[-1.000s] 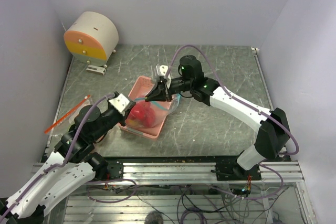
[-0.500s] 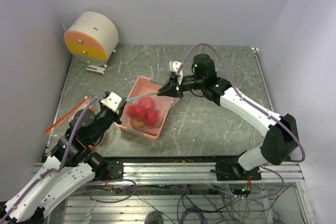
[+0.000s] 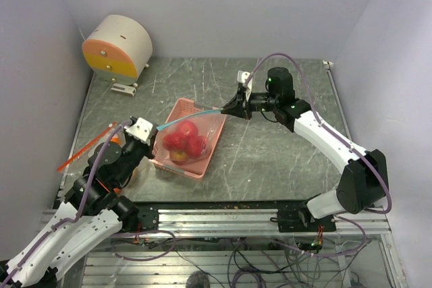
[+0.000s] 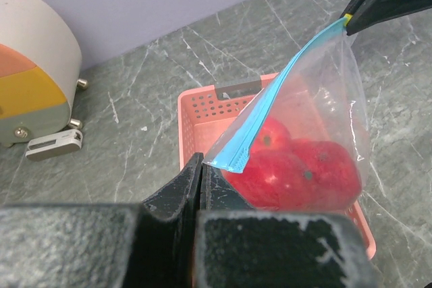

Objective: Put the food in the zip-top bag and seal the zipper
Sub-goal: Zip the zipper food storage bag at the center of the board, then place the zipper food storage bag in the bin.

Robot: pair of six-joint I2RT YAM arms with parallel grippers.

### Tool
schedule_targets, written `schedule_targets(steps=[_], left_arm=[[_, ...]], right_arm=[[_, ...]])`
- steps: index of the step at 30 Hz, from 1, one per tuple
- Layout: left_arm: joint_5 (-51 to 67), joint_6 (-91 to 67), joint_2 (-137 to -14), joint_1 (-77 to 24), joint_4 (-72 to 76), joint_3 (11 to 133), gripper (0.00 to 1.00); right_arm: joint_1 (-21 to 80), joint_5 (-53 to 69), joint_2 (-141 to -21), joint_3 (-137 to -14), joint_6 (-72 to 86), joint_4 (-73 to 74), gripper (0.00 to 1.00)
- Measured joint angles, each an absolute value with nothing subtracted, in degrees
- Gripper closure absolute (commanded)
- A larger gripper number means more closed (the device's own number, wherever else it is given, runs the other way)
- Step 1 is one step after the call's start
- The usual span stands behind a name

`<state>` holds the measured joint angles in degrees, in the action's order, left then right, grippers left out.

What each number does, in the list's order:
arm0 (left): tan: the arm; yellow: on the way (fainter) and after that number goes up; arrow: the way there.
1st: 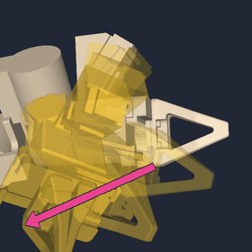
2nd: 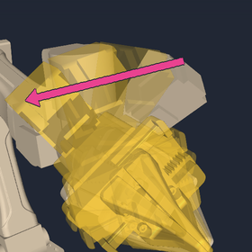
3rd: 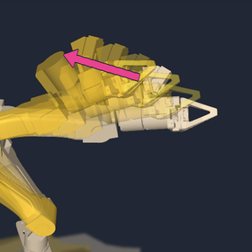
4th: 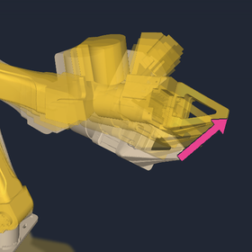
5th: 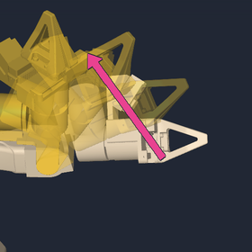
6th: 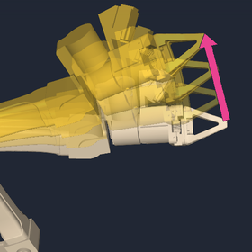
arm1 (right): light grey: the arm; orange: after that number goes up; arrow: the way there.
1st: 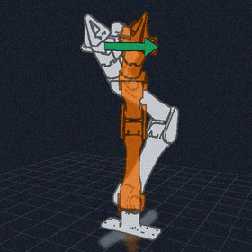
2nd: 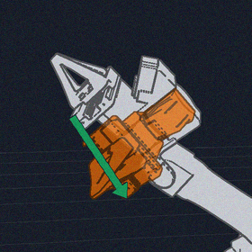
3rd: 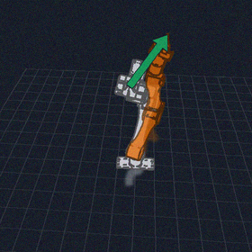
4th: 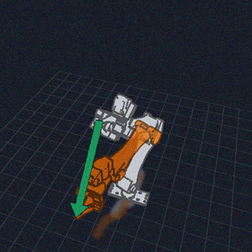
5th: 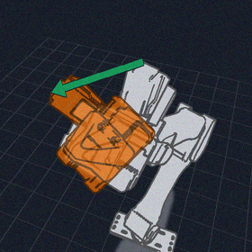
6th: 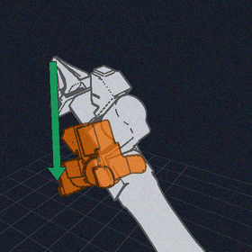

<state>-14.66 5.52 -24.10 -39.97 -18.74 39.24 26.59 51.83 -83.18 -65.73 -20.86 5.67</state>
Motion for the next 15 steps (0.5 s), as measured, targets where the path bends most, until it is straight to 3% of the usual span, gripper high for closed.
schedule_targets(steps=[12,13,15], left_arm=[[-14.83,5.52,-24.21,-39.97,-18.83,38.89,0.93],[-14.81,5.50,-24.34,-39.97,-18.81,38.89,0.93],[-14.81,5.32,-24.60,-39.97,-18.81,38.87,0.93]], right_arm=[[24.53,47.53,-83.37,-64.58,-19.70,5.39,0.98],[24.53,47.11,-83.37,-64.51,-19.46,5.13,0.93],[24.53,46.57,-83.37,-64.27,-18.83,4.38,0.71]])
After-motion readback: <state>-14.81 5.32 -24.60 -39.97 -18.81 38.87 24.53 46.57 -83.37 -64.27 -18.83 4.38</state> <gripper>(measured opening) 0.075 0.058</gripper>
